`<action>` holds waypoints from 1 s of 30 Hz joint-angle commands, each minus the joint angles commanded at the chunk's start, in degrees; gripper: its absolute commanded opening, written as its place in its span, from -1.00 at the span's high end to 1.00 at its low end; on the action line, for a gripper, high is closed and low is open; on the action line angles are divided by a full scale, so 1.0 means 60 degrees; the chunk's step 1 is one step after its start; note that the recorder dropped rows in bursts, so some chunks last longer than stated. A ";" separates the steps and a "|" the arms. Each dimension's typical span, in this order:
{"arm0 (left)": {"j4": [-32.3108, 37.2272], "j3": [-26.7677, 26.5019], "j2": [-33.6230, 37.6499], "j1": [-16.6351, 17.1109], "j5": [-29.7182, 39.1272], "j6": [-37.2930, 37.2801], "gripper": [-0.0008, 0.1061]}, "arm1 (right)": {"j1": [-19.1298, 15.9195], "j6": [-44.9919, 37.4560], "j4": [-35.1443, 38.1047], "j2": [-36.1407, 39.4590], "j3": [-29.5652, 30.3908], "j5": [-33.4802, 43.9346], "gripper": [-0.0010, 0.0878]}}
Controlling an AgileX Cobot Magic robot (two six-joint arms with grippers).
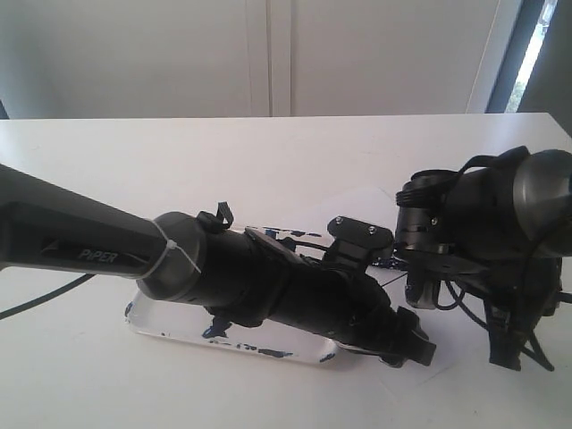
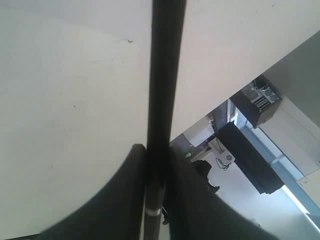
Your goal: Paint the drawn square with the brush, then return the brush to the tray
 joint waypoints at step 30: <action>0.0035 0.0000 0.0000 0.0000 0.0800 -0.0221 -0.29 | -0.0126 0.0911 -0.1564 0.0971 -0.0016 0.0000 0.98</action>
